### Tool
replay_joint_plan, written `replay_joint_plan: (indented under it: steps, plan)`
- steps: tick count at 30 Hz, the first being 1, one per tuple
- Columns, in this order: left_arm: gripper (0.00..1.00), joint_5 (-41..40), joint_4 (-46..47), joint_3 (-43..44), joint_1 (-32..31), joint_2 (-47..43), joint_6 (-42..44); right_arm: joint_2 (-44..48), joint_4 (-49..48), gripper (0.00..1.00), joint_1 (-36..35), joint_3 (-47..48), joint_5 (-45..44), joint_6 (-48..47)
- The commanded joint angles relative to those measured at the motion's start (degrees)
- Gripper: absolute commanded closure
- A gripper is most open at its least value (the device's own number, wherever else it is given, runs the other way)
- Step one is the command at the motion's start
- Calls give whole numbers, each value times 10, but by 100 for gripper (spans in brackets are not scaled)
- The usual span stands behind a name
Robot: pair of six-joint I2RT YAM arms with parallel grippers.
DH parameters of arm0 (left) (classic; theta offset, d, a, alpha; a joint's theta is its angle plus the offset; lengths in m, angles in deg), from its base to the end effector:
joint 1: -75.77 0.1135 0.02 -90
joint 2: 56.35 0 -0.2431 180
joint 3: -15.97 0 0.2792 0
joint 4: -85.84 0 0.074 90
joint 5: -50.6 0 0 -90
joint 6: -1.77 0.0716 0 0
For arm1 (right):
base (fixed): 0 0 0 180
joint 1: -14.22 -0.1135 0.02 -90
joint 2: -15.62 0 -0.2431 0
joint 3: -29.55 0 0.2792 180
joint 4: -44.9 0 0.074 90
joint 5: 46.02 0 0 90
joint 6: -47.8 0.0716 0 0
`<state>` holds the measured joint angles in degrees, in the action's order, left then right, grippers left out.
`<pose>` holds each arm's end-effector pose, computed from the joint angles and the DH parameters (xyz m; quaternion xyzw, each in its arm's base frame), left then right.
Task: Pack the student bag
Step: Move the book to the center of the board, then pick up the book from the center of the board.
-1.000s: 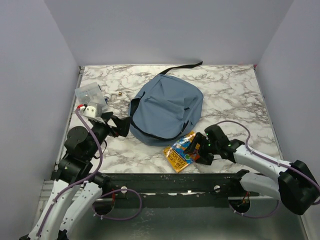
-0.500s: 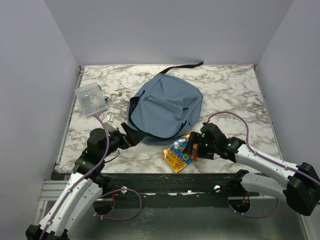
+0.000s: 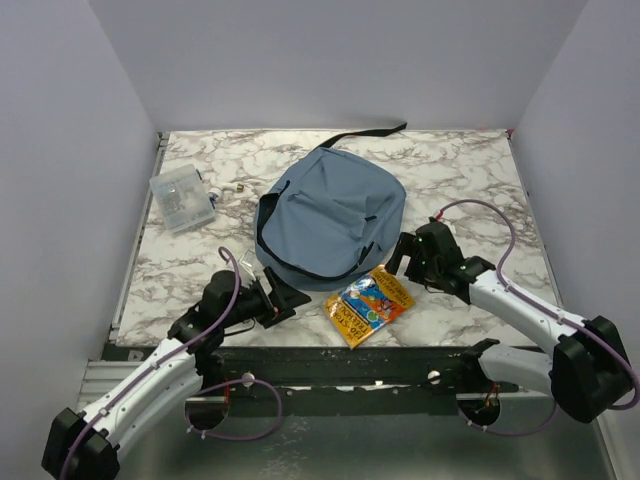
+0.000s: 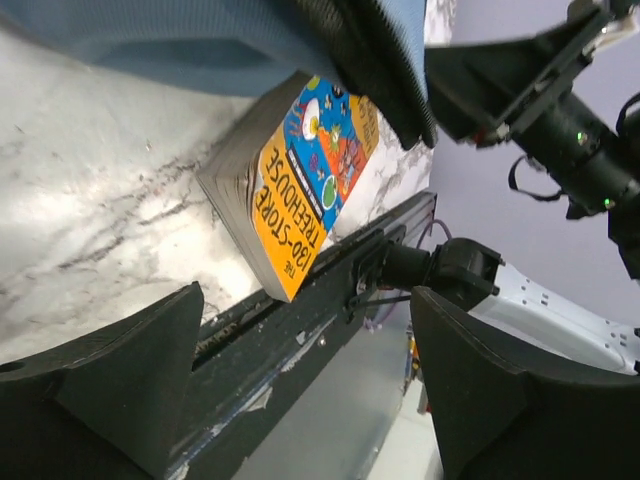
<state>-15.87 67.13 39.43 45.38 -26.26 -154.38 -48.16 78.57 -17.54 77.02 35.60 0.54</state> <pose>0.1694 -0.1325 0.1434 -0.1502 0.8208 -0.5054 0.2199 0.2382 0.1352 0.1423 0.1145 0.9304 0.1519 0.3132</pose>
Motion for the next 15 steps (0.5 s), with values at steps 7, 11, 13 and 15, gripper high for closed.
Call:
replay_joint_plan:
  steps: [7, 11, 13, 15]
  plan:
    - [22, -87, 121, -54, -75, 79, -117, -37, -99, 4, 33, -46, 97, -22]
    - [27, -90, 130, -31, -76, 140, -85, -43, -108, 6, 33, -59, 121, -20]
    - [34, -89, 151, -19, -80, 177, -60, -43, -108, 12, 33, -60, 134, -25]
    - [39, -98, 174, -11, -88, 209, -39, -40, -112, 13, 33, -64, 135, -25]
